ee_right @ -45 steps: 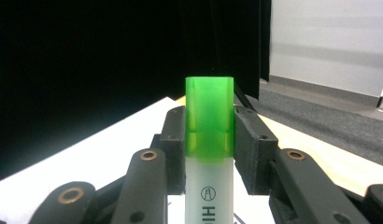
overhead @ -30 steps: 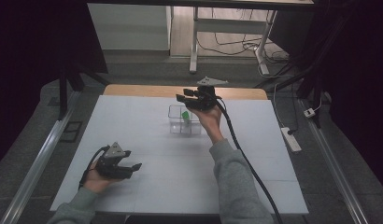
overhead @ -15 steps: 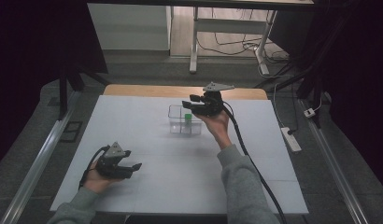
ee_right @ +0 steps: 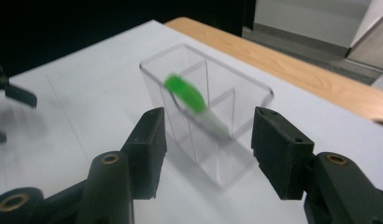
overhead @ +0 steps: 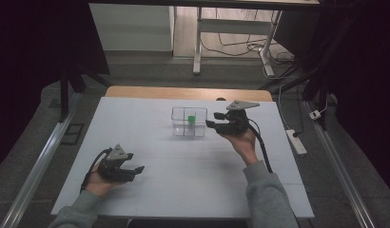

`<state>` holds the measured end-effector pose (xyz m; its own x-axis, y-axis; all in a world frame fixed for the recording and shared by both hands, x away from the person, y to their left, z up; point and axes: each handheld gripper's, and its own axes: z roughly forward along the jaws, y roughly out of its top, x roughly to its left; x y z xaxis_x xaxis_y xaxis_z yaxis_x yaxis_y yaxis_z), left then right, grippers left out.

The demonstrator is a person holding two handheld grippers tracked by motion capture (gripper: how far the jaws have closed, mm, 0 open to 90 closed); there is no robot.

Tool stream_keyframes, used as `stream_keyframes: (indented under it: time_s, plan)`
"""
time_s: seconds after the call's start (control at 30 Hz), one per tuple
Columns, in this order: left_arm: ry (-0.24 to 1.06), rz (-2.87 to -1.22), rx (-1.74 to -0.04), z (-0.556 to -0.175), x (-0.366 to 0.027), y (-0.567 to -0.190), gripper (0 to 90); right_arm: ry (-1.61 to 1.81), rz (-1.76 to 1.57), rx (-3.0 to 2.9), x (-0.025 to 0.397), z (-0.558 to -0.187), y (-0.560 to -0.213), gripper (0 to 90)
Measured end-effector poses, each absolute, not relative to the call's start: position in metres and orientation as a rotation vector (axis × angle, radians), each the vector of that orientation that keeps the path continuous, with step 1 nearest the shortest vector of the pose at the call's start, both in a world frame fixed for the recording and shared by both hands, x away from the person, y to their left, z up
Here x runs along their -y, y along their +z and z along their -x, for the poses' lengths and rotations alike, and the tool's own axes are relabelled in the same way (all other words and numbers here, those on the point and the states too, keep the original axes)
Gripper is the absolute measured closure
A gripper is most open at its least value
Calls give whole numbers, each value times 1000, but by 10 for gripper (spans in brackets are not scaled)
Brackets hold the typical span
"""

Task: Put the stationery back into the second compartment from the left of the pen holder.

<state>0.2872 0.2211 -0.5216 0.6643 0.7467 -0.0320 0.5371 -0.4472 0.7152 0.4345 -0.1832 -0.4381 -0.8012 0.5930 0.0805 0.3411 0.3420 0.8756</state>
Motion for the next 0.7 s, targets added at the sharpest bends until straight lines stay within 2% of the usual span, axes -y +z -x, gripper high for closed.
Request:
stream_keyframes:
  time_s: [0.7]
  plan:
    - [389,-2171,-992,-287,-220,-522,300,1293,-951,-2340,286,-362,-480,405]
